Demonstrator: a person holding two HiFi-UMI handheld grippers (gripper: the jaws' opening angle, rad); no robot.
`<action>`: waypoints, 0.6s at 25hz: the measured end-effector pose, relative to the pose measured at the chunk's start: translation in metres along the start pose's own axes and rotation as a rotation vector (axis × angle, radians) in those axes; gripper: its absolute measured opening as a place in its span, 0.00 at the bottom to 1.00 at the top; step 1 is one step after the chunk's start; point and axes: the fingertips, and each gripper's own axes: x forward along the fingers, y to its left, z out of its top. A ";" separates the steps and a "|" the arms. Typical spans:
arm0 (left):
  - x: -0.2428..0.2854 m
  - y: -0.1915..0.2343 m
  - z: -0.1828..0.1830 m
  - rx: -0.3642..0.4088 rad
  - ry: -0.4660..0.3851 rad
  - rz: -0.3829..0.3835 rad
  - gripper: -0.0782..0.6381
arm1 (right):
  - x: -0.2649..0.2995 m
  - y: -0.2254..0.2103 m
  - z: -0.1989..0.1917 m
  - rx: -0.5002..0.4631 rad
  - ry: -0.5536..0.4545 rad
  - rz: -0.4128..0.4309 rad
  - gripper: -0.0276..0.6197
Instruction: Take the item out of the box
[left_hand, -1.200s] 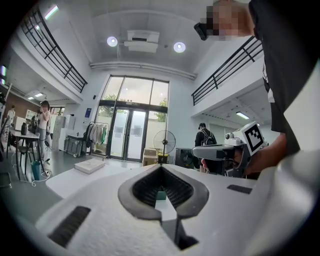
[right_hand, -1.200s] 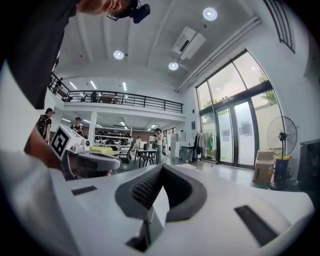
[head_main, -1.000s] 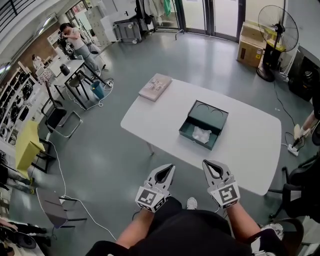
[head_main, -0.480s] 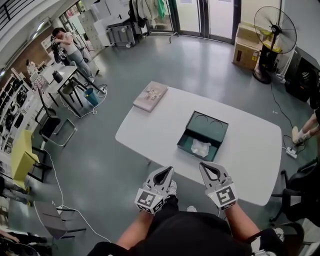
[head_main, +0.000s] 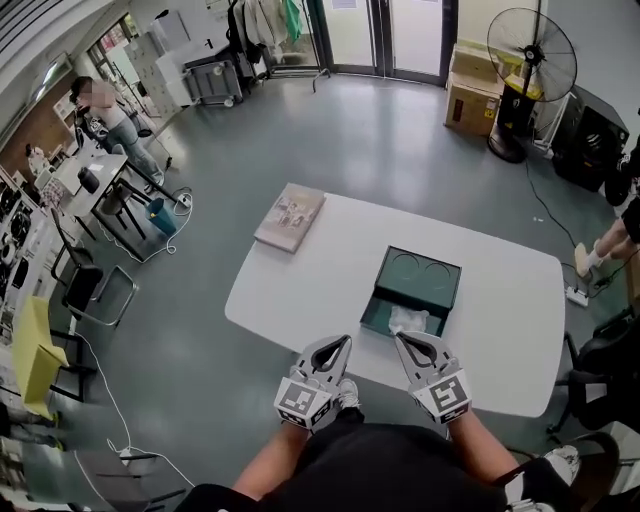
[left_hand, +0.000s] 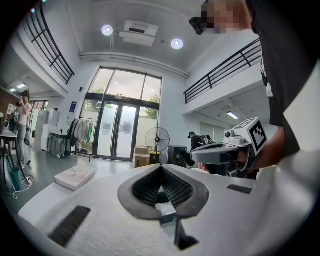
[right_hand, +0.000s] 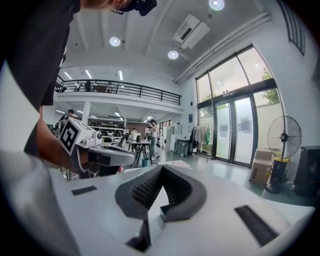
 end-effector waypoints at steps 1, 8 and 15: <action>0.003 0.007 -0.001 0.004 0.008 -0.012 0.13 | 0.007 -0.002 -0.001 0.002 0.010 -0.012 0.05; 0.022 0.039 -0.003 -0.003 0.018 -0.118 0.13 | 0.041 -0.012 -0.008 0.000 0.085 -0.089 0.05; 0.034 0.063 0.001 -0.003 0.011 -0.190 0.13 | 0.053 -0.025 -0.016 -0.025 0.145 -0.167 0.05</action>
